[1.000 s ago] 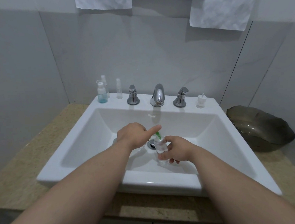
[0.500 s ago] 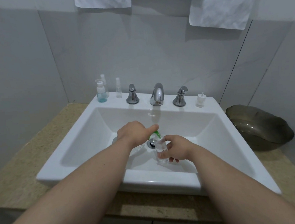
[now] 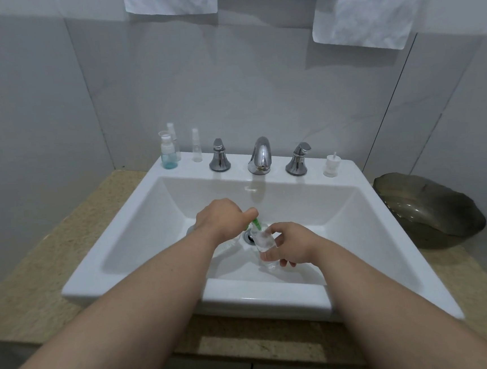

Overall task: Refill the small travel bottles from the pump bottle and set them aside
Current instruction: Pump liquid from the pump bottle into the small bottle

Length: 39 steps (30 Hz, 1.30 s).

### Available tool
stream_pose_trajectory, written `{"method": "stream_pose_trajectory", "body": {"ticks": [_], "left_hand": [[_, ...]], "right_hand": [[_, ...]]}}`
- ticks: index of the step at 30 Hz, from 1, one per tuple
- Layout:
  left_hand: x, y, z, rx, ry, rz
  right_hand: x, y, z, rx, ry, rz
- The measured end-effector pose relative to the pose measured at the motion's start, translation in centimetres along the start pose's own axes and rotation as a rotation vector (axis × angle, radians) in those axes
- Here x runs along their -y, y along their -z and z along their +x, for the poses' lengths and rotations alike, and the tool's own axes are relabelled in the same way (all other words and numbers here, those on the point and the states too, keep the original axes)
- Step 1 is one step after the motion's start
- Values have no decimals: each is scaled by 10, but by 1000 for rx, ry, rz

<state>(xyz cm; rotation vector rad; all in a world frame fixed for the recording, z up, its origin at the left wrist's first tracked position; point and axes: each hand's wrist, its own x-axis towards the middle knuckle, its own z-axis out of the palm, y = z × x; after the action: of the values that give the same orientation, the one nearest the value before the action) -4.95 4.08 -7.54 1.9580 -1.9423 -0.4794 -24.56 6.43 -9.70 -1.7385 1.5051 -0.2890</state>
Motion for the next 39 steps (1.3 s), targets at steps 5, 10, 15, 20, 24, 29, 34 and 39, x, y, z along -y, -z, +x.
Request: {"method": "stream_pose_trajectory", "body": {"ticks": [5,10,15,20,24,29,34,39], "left_hand": [[3,-2,-2,-15,-26,14],[5,-3,-1,15,-42,23],[7,-3,-1,17,-43,23],[5,-4,1,16,-17,20],[5,-4,2,26,-19,14],[3,-5,3,16,-20,14],[3,-5,3,12,-32,37],[3,-5,4,11,-39,53]], "right_hand": [[-1,0,0,4,-3,8],[-1,1,2,4,-2,-16],[-1,1,1,11,8,-22],[-1,1,1,11,11,-14],[-3,1,2,10,6,-24],[-3,1,3,8,4,-25],[-3,1,3,2,1,-27],[-2,1,2,4,7,-24]]}}
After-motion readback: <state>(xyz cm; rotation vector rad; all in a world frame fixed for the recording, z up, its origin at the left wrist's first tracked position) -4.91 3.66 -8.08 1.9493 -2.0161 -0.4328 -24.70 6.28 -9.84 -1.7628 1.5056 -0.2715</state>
